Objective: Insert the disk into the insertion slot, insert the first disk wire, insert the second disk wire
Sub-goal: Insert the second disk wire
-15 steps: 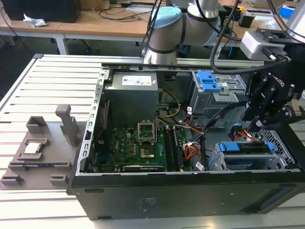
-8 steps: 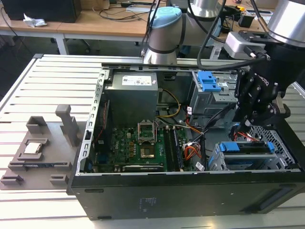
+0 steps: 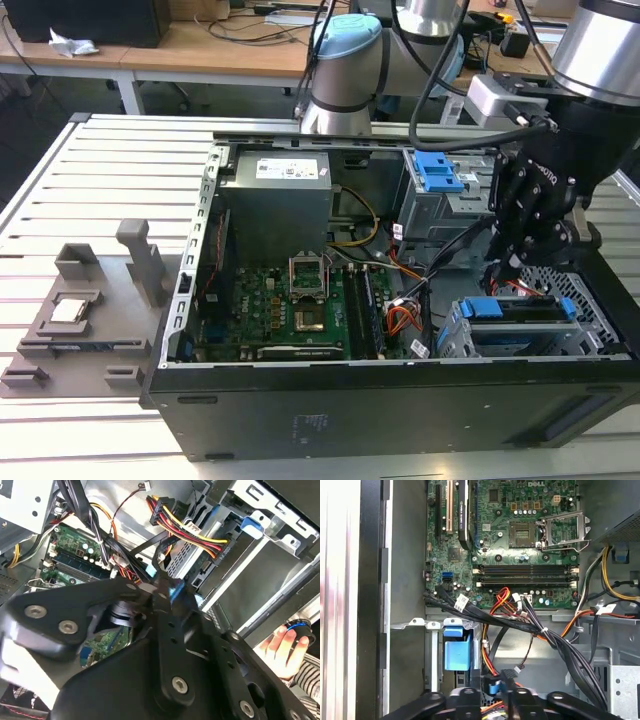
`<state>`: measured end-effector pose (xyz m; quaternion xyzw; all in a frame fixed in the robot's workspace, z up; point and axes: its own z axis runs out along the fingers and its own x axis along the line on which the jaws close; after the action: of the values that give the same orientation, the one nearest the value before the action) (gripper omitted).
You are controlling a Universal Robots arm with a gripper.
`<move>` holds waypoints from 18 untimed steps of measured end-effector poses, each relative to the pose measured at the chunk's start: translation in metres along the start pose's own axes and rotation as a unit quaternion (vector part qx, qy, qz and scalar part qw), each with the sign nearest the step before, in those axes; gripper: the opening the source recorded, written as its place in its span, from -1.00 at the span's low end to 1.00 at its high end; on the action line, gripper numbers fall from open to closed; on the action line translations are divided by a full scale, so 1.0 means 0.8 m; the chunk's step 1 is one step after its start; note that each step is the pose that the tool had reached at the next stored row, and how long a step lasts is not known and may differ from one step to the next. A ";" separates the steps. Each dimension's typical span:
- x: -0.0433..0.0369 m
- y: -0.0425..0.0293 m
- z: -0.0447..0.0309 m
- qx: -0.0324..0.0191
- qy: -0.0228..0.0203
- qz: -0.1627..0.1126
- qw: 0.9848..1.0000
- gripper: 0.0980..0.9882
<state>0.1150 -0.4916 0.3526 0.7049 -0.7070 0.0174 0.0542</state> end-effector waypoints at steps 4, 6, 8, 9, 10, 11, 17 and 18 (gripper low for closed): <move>0.000 0.0000 0.0000 0.000 0.000 0.000 1.000 -0.89; 0.000 0.0000 0.0000 0.000 0.000 0.000 1.000 -0.89; 0.000 0.0000 0.0000 0.000 0.000 0.000 1.000 -0.89; 0.001 0.0000 0.0002 0.000 0.001 0.000 1.000 -0.89; 0.006 0.0001 0.0006 0.000 0.001 0.000 1.000 -0.89; 0.012 0.0001 0.0013 0.000 0.000 0.000 1.000 -0.89; 0.044 -0.0010 0.0057 0.000 -0.012 -0.001 1.000 -0.89; 0.047 -0.0013 0.0061 0.000 -0.018 -0.001 1.000 -0.89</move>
<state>0.1157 -0.5294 0.3515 0.7058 -0.7072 0.0046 0.0415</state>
